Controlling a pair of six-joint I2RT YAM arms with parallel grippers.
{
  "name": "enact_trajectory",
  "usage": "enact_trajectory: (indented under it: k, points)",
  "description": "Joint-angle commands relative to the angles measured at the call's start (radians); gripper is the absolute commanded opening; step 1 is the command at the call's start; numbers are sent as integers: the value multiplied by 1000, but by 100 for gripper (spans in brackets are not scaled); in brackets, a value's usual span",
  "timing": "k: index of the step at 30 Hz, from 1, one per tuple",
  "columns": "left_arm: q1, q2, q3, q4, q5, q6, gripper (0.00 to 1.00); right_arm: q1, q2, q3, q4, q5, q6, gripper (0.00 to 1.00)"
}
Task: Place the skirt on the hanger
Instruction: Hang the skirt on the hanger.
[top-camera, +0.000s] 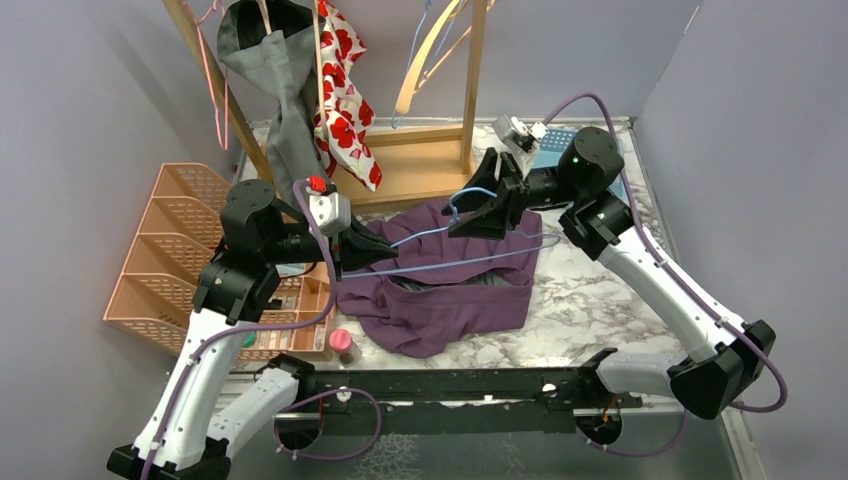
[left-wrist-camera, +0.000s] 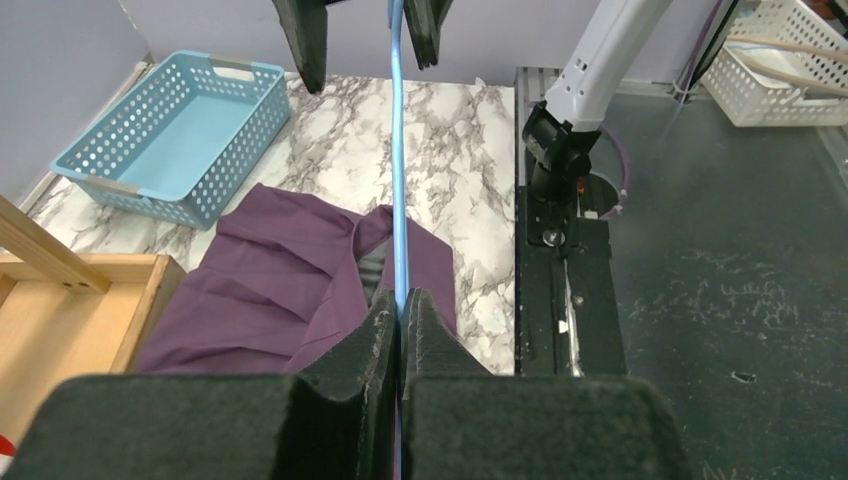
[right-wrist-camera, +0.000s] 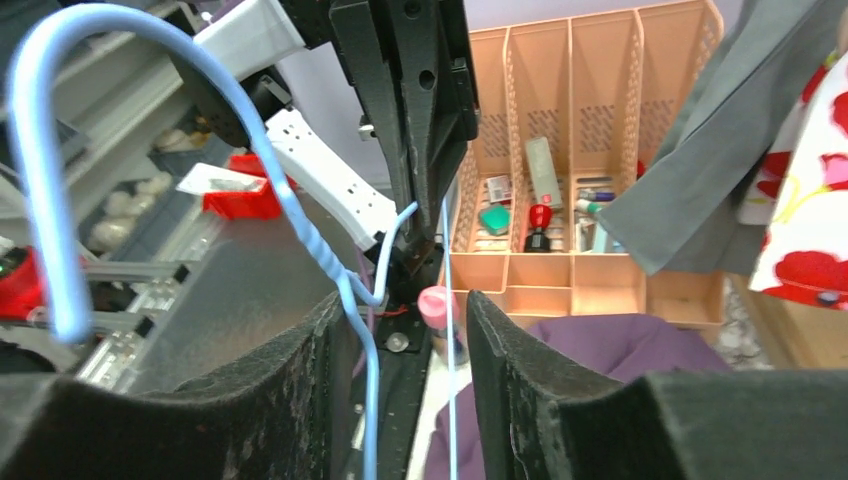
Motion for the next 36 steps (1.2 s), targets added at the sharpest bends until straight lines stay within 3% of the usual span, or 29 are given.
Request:
enact_trajectory:
  k: [1,11,12,15,18,28,36]
  points:
    - [-2,-9,-3,36,2,-20,0,28,27,-34,122,20,102,44]
    - [-2,-22,-40,36,-75,-89,2,33,-13,-123,242,111,124,10]
    - [-2,-24,-47,35,-82,-100,7,33,-18,-128,242,109,105,6]
    - [-1,-39,-66,35,-156,-155,46,33,-57,-164,219,133,26,1]
    - [-1,-63,-90,35,-288,-248,59,33,-123,-227,149,209,-101,1]
    - [-1,-35,-190,-143,-690,-520,63,33,-270,-276,-374,475,-546,1]
    - [-2,113,-248,-159,-706,-552,57,33,-319,-268,-579,408,-673,1]
